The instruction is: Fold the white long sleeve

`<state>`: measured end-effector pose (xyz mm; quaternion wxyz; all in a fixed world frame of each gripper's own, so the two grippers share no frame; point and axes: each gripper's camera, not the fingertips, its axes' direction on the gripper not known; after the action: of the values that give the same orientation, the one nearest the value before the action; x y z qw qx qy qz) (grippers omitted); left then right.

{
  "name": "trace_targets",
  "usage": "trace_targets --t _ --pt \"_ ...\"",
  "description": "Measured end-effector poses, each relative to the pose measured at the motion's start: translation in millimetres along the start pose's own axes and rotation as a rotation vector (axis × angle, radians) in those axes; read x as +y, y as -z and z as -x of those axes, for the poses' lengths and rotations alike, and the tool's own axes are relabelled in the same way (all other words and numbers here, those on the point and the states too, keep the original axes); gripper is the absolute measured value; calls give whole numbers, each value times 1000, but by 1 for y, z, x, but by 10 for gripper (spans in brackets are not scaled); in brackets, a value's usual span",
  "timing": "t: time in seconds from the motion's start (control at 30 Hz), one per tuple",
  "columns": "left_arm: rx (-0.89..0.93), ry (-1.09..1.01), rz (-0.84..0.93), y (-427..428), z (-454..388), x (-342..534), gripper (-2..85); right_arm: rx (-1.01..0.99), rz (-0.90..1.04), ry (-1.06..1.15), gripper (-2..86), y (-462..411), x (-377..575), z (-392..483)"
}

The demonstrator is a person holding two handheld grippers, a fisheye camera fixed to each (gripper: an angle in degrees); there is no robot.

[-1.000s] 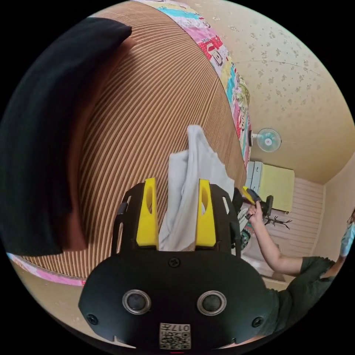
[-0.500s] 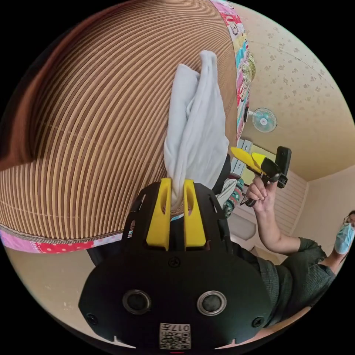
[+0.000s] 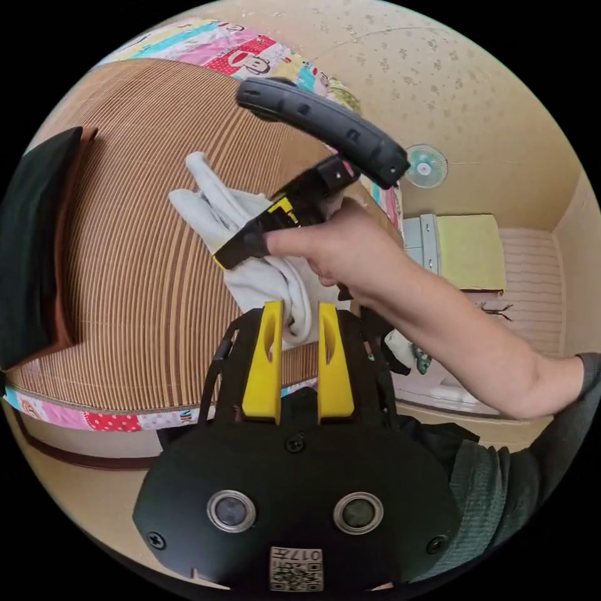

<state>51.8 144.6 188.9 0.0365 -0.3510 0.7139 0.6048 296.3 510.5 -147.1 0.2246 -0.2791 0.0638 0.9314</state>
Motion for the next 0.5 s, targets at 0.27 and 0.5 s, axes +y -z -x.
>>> trace_targets --t 0.27,0.5 --pt "255 -138 75 27 14 26 124 -738 -683 10 85 -39 256 -203" --pt "268 -86 222 -54 40 -5 149 -889 -690 -441 149 -199 409 -318"
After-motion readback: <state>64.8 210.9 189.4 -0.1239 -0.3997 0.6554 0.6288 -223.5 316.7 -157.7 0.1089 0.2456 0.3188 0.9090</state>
